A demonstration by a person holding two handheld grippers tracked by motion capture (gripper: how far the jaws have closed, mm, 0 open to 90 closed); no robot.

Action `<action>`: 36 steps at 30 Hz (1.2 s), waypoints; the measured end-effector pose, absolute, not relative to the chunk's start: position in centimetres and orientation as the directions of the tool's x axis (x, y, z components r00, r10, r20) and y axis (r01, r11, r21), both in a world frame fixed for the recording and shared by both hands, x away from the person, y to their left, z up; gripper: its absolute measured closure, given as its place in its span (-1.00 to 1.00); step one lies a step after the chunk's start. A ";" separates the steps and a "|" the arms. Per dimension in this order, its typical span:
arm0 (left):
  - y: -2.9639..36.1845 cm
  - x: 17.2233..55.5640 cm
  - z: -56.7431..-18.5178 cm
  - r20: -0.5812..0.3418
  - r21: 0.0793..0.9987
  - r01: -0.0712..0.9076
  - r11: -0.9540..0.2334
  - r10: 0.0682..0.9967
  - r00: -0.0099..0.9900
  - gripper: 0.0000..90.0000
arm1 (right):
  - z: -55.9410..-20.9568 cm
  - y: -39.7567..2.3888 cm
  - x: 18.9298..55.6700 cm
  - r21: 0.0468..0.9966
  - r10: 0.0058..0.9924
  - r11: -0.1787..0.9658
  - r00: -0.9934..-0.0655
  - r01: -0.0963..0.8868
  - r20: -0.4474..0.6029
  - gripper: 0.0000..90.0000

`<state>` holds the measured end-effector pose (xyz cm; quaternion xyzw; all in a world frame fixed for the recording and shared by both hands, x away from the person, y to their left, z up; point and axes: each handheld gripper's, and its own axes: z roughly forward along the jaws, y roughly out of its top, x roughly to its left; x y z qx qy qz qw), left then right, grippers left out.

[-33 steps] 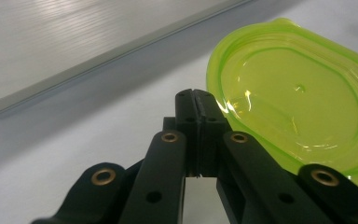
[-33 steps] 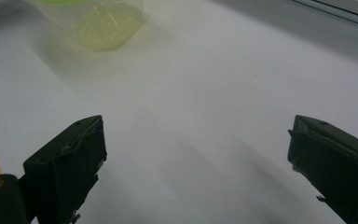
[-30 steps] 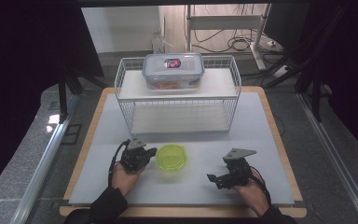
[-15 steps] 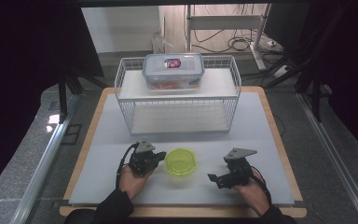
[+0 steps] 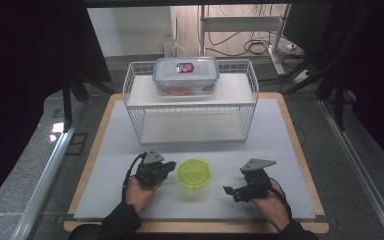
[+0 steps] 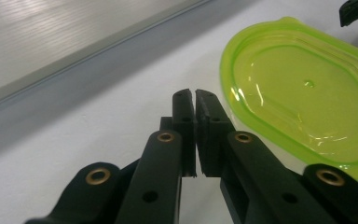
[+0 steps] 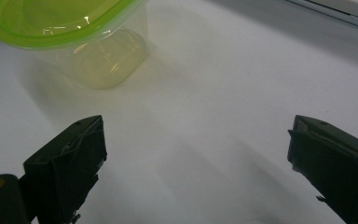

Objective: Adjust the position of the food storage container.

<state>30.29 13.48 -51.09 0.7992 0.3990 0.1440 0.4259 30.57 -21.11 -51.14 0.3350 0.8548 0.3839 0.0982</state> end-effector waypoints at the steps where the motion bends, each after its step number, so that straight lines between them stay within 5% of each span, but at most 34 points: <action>1: 13.5 30.3 -51.1 -0.110 0.796 0.515 -0.318 0.761 0.640 0.92 | -51.1 -21.1 30.6 0.722 0.647 0.481 -0.757 0.497 0.089 -0.91; 22: 15.6 28.9 -49.7 -0.072 0.810 0.481 -0.335 0.757 0.649 0.71 | -51.1 -21.2 30.6 0.724 0.638 0.482 -0.764 0.493 0.094 -0.90; 36: 17.4 26.9 -49.1 -0.030 0.820 0.462 -0.338 0.780 0.625 0.25 | -51.1 -21.4 30.6 0.731 0.637 0.476 -0.765 0.488 0.096 -0.90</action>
